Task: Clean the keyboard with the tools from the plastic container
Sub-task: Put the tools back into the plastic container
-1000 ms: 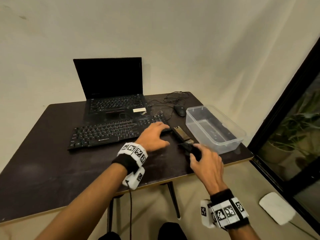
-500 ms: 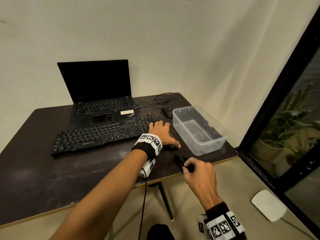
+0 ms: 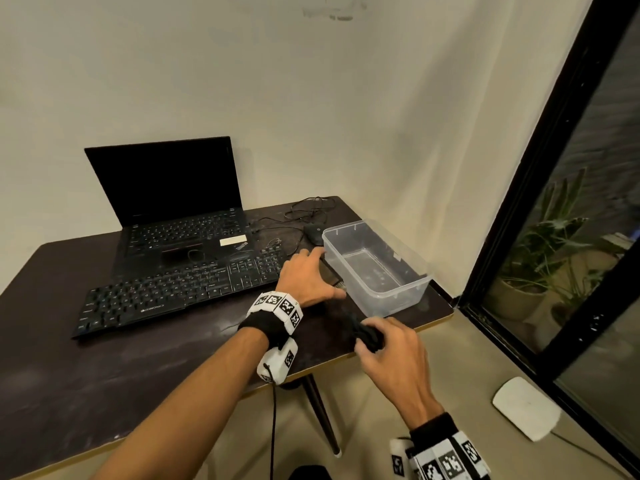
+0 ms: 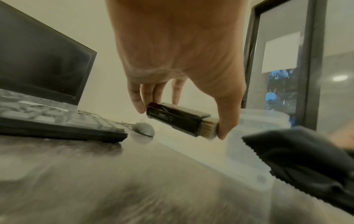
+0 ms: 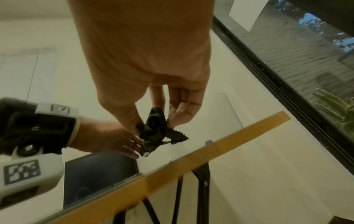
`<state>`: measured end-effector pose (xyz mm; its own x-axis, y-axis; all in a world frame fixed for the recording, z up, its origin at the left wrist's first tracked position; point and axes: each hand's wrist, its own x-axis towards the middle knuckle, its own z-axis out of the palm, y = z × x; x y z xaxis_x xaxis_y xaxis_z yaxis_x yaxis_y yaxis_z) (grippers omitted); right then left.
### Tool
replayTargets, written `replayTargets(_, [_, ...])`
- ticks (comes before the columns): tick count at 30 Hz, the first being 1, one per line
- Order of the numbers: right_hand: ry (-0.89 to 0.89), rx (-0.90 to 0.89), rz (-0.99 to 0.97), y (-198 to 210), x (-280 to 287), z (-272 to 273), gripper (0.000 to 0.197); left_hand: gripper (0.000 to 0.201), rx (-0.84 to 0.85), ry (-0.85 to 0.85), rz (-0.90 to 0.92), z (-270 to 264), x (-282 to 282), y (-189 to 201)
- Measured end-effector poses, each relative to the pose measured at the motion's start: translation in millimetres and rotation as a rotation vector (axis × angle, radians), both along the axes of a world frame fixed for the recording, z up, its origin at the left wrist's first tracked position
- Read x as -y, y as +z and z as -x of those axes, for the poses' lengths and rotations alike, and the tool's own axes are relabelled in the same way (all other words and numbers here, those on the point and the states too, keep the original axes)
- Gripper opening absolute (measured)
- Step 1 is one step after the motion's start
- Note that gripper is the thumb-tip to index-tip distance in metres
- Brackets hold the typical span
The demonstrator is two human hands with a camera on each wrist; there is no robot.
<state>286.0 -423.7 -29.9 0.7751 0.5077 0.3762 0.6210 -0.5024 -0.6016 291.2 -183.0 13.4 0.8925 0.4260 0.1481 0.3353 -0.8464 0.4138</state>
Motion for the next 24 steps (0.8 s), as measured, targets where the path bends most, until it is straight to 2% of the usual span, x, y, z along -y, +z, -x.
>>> replayTargets(4, [-0.021,0.083,-0.256,43.8,19.1,-14.8,0.026,0.105,0.232,-0.038,0.079,2.8,7.7,31.3])
replayTargets(7, [-0.122,0.126,-0.309,75.7,28.8,-46.1,0.024,0.107,0.234,-0.096,0.037,-12.1,26.2,55.2])
replayTargets(10, [-0.173,0.059,-0.159,97.8,27.3,-83.1,0.021,0.106,0.115,-0.137,0.001,-37.8,49.6,66.4])
replayTargets(13, [-0.162,-0.025,0.091,103.0,12.2,-119.5,0.025,0.098,-0.05,-0.143,-0.057,-62.1,70.5,64.2])
replayTargets(17, [-0.115,-0.053,0.367,98.1,-12.7,-149.4,0.027,0.071,-0.246,-0.116,-0.136,-86.0,82.1,48.4])
replayTargets(20, [-0.091,-0.061,0.519,88.4,-29.2,-161.8,0.024,0.053,-0.313,-0.122,-0.152,-93.8,82.1,35.7])
replayTargets(24, [-0.032,-0.092,0.6,72.2,-44.5,-174.6,0.022,0.038,-0.351,-0.112,-0.204,-97.1,80.6,25.5])
